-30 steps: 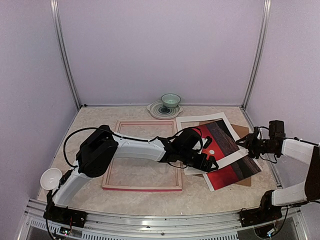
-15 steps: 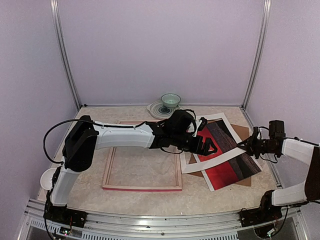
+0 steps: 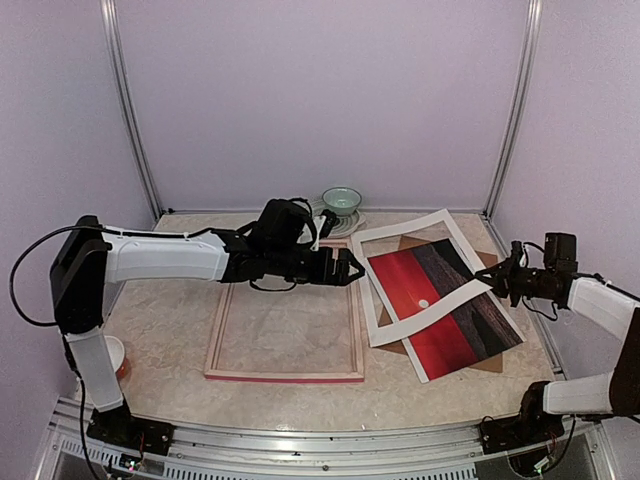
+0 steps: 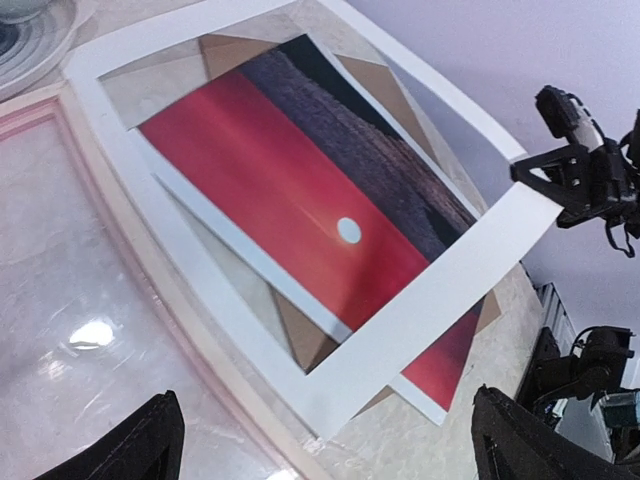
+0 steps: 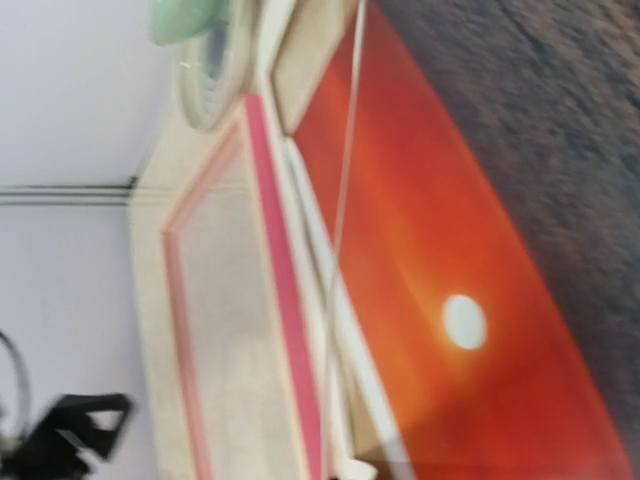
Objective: Put the photo into the frame
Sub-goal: Pick up the mat board from the photo, then place the mat board on the glass panel.
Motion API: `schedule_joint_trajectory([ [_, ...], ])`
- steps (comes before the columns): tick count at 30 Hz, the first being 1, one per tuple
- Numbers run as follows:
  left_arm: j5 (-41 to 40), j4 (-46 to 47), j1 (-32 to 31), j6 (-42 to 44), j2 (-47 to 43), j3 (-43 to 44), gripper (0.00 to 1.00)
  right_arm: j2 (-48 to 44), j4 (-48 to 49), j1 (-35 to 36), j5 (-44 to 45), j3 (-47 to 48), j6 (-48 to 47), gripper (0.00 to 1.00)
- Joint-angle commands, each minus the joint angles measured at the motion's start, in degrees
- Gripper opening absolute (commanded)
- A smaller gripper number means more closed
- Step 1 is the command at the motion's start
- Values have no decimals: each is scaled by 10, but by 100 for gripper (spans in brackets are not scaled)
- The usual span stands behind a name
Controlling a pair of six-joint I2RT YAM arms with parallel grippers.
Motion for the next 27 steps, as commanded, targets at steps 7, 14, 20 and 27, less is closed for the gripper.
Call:
schedule_joint_trajectory([
  [7, -66, 16, 35, -11, -128, -168, 99, -25, 135, -7, -57, -7, 143, 0],
  [14, -100, -1, 72, -28, -197, -249, 99, -49, 207, -7, -94, -23, 228, 0],
  [20, -110, -7, 124, -31, -249, -309, 99, -78, 210, -7, -109, 0, 259, 0],
  [27, -121, -15, 188, -38, -286, -362, 99, -96, 220, -6, -105, 26, 278, 0],
])
